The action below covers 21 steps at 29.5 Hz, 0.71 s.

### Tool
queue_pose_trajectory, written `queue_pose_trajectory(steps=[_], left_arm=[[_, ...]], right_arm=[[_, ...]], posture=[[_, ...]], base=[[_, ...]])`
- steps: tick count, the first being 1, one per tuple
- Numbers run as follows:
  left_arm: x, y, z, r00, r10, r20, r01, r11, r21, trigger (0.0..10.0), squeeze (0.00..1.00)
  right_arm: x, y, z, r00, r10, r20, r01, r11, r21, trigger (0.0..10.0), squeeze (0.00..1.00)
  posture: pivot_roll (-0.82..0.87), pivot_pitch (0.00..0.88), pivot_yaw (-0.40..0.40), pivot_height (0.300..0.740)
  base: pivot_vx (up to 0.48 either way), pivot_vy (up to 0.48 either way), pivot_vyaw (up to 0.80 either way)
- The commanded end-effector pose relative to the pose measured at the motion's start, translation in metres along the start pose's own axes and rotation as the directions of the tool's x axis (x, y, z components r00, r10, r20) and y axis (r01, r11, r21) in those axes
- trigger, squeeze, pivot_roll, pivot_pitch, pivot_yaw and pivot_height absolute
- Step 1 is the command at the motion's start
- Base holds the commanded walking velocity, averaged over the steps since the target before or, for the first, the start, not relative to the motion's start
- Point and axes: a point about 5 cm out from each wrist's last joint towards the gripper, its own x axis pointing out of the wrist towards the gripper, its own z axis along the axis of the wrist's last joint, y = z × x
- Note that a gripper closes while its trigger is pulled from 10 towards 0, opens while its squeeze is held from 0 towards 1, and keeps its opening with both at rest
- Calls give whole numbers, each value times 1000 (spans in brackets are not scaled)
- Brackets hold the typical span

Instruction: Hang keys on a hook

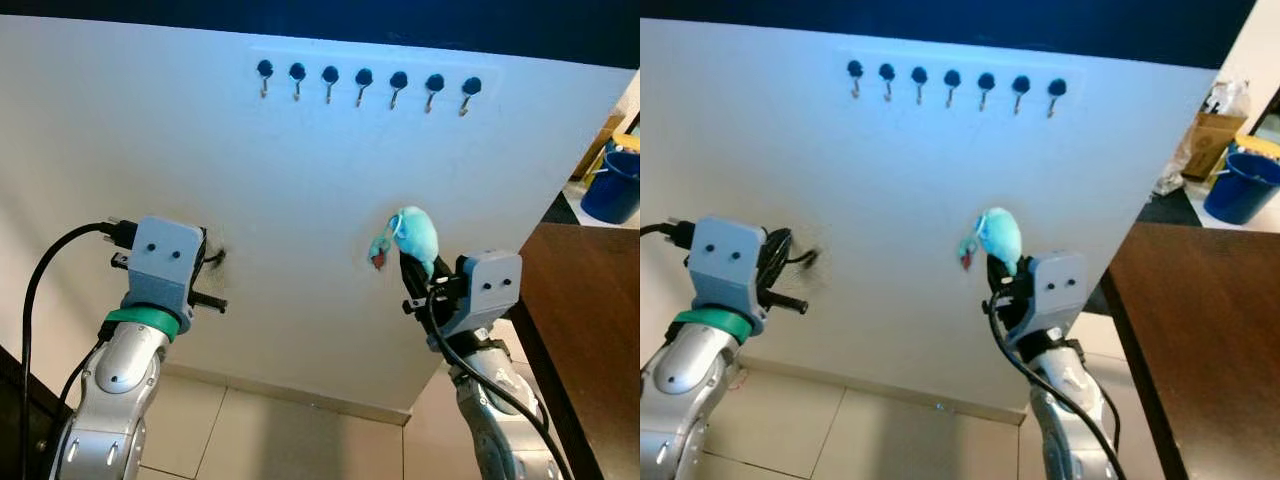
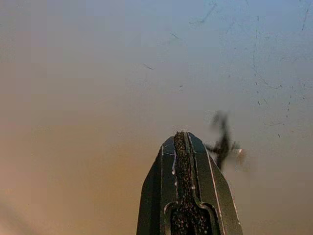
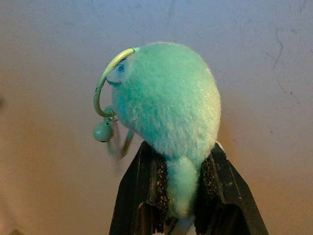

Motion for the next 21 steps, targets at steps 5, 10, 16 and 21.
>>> queue_pose_trajectory(steps=[5,10,16,21], left_arm=[[1,1,1,1000,7,-4,-7,1000,10,10000,0],[1,1,3,1000,7,3,-7,1000,3,10000,0],[0,2,5,1000,3,12,-3,1000,-5,10000,0],[0,2,5,1000,4,12,-4,1000,-5,10000,0]], right_arm=[[-2,0,-2,1000,-6,-14,6,1000,11,10000,0],[-2,1,-1,1000,-4,-20,4,1000,11,10000,0],[-2,1,-2,1000,-2,-26,2,1000,11,10000,0],[-2,1,-2,1000,-1,-28,1,1000,11,10000,0]], posture=[[43,57,77,740],[43,57,76,740],[46,60,75,740],[46,59,73,740]], base=[[330,0,0],[222,0,0],[0,0,0],[0,0,0]])
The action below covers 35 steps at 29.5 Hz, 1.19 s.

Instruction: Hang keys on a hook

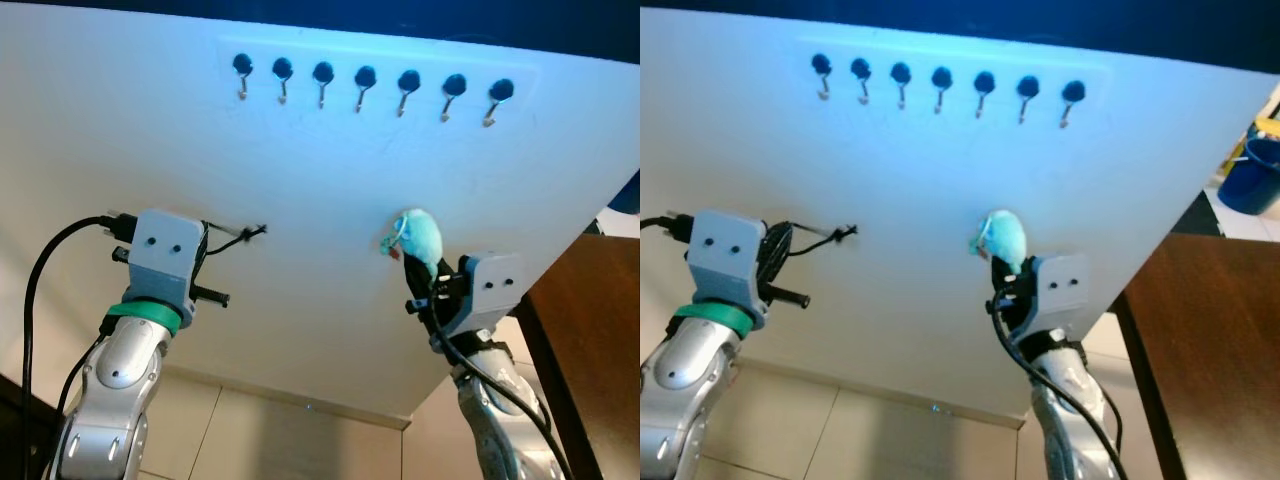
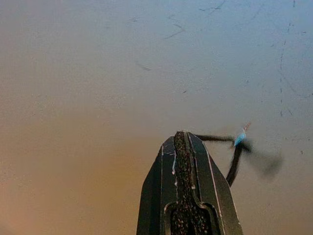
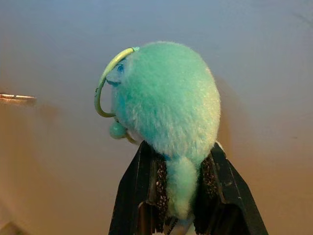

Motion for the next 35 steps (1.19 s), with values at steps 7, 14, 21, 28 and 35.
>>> queue_pose_trajectory(steps=[7,14,21,28,35], left_arm=[[-3,1,-1,1000,4,-7,-4,1000,-2,10000,0],[-3,1,-1,1000,5,-10,-5,1000,2,10000,0],[-3,1,-2,1000,9,-13,-9,1000,-4,10000,0],[-3,-1,-2,1000,0,-13,0,1000,-13,10000,0],[2,-3,3,1000,-5,5,5,1000,-29,10000,0]], right_arm=[[-2,2,0,1000,5,-6,-5,1000,6,10000,0],[-2,3,0,1000,7,-7,-7,1000,9,10000,0],[-1,4,0,1000,11,-6,-11,1000,10,10000,0],[1,5,1,1000,16,1,-16,1000,10,10000,0],[3,6,1,1000,20,7,-20,1000,8,10000,0]], posture=[[46,58,73,740],[48,59,72,740],[48,58,71,740],[47,52,69,740],[45,47,67,740]], base=[[0,0,0],[0,0,0],[0,0,0],[0,0,0],[0,0,0]])
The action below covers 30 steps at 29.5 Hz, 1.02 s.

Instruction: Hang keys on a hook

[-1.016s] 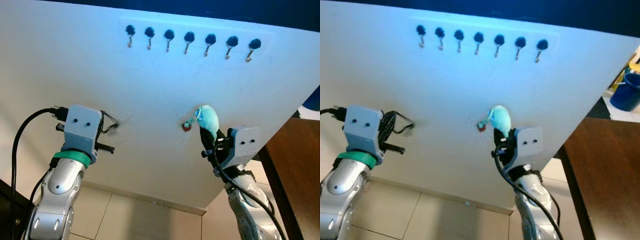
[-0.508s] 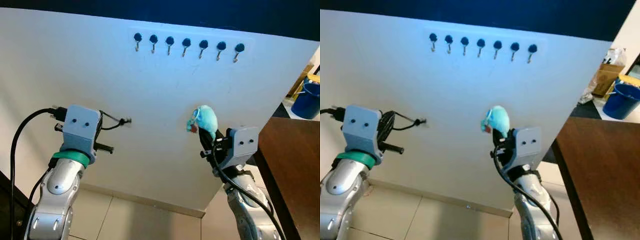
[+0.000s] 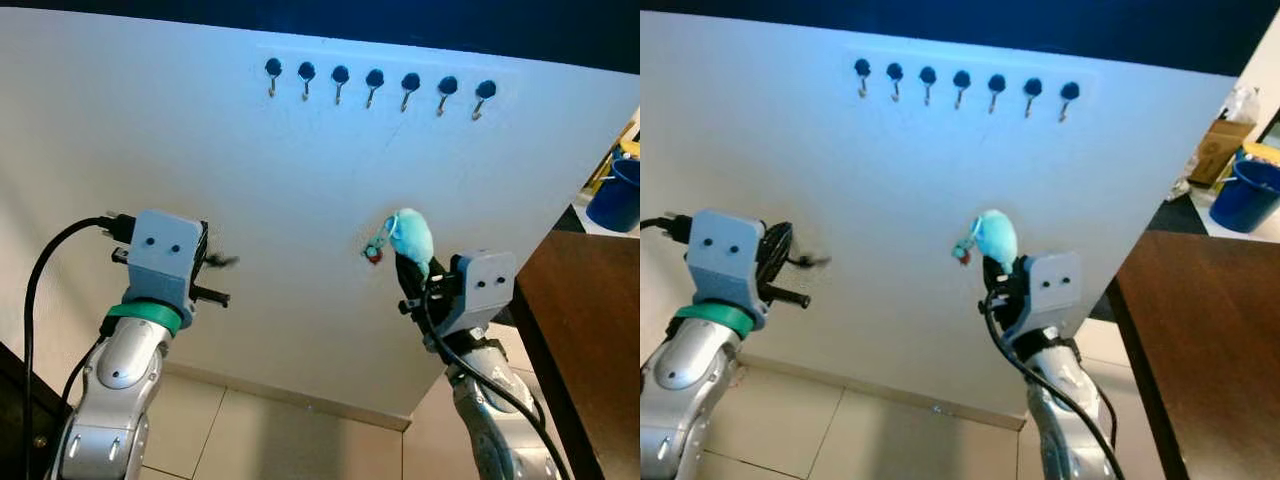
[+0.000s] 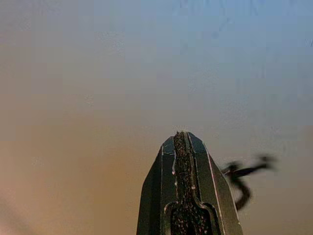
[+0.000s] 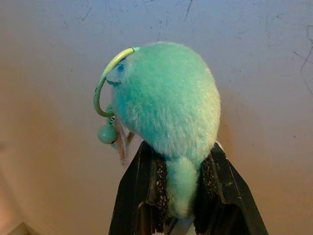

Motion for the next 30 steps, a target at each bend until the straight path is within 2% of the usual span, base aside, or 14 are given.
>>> queue_pose_trajectory(steps=[1,3,5,6,7,8,9,10,11,12,14,15,19,30], left_arm=[[3,-2,1,1000,-1,-2,1,1000,-9,10000,0],[13,-5,7,1000,-6,20,6,1000,-2,10000,0],[34,-13,21,997,-27,74,29,999,-15,10000,0],[34,-13,21,997,-27,74,29,999,-15,10000,0],[47,-16,29,995,-31,99,34,999,-25,10000,0],[47,-16,29,995,-31,99,34,999,-25,10000,0],[58,-19,35,993,-40,114,46,997,-59,10000,0],[58,-19,35,993,-40,114,46,997,-59,10000,0],[71,-24,41,991,-56,124,68,993,-93,10000,0],[71,-24,41,991,-56,124,68,993,-93,10000,0],[96,-30,47,989,-82,123,100,985,-141,10000,0],[96,-30,47,989,-82,123,100,985,-141,10000,0],[124,-32,50,988,-105,112,124,975,-183,10000,0],[141,-22,57,984,-87,154,119,970,-213,10000,0]], right_arm=[[0,2,-1,1000,7,-1,-7,1000,4,10000,0],[2,2,-2,1000,8,-1,-8,1000,4,10000,0],[5,3,-3,1000,8,0,-8,1000,4,10000,0],[5,3,-3,1000,8,0,-8,1000,4,10000,0],[7,3,-4,1000,7,3,-7,1000,6,10000,0],[7,3,-4,1000,7,3,-7,1000,6,10000,0],[9,4,-4,1000,6,5,-6,1000,7,10000,0],[9,4,-4,1000,6,5,-6,1000,7,10000,0],[11,5,-4,1000,7,10,-7,1000,9,10000,0],[11,5,-4,1000,7,10,-7,1000,9,10000,0],[15,8,-4,1000,14,20,-14,1000,13,10000,0],[15,8,-4,1000,14,20,-14,1000,13,10000,0],[18,12,0,999,24,39,-24,1000,16,10000,0],[17,10,6,998,14,58,-14,1000,6,10000,0]], posture=[[51,45,66,740],[61,35,70,740],[61,29,72,740],[61,29,72,740],[68,20,76,740],[68,20,76,740],[67,10,81,740],[67,10,81,740],[73,4,87,740],[73,4,87,740],[76,0,97,740],[76,0,97,740],[55,5,105,740],[-11,41,118,740]], base=[[0,0,0],[0,0,0],[0,0,0],[0,0,0],[0,0,0],[0,0,0],[0,0,0],[0,0,0],[0,0,0],[0,0,0],[0,0,0],[0,0,0],[0,0,0],[0,0,0]])
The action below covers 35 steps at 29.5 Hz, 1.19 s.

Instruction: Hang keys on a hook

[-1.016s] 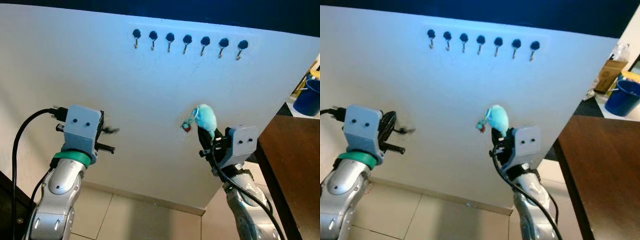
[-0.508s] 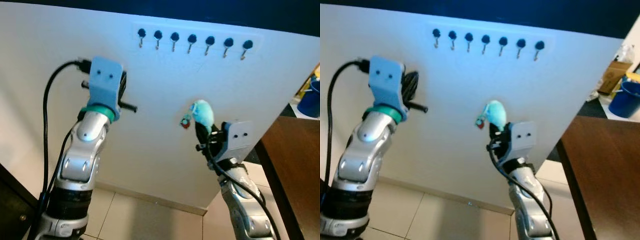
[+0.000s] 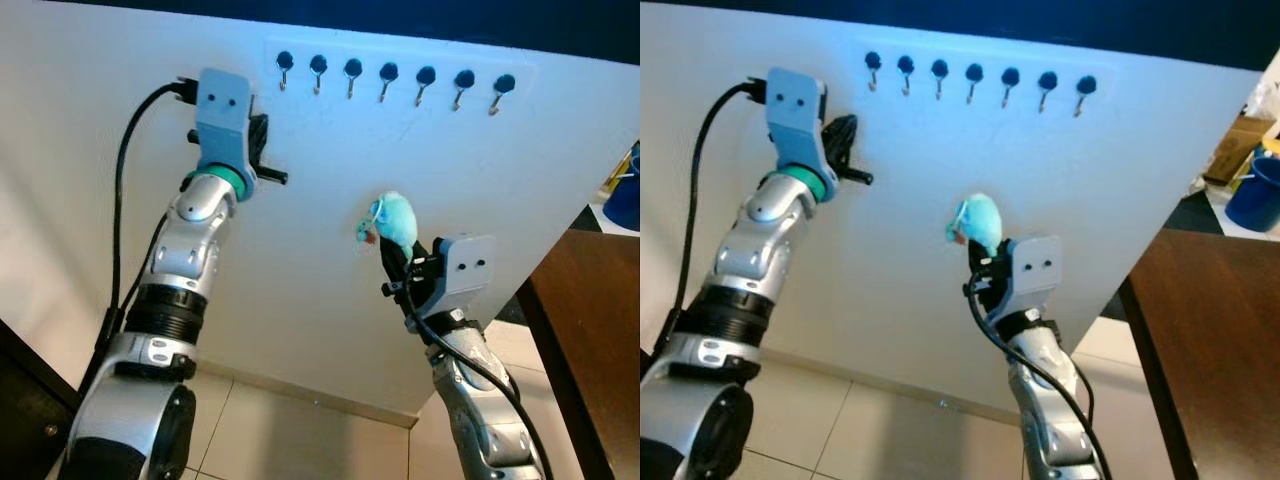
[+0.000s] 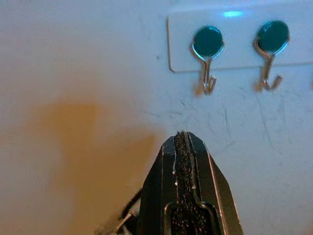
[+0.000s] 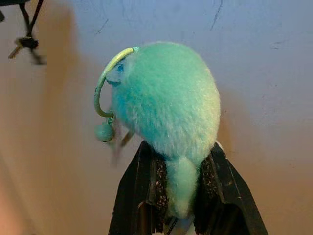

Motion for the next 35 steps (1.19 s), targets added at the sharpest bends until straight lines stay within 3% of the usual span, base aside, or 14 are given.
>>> queue_pose_trajectory(steps=[1,17,35], left_arm=[[6,0,10,999,-23,48,23,1000,-16,10000,0],[30,1,49,982,-59,177,59,998,5,10000,0],[33,8,35,993,26,119,-37,995,94,10000,0]], right_arm=[[-3,-3,3,1000,-13,10,13,1000,-17,10000,0],[-4,1,5,1000,-12,15,12,1000,-17,10000,0],[-8,0,9,1000,-13,12,13,1000,-25,10000,0]], posture=[[-19,46,119,740],[-49,77,122,740],[-60,100,119,740]], base=[[0,0,0],[0,0,0],[0,0,0]])
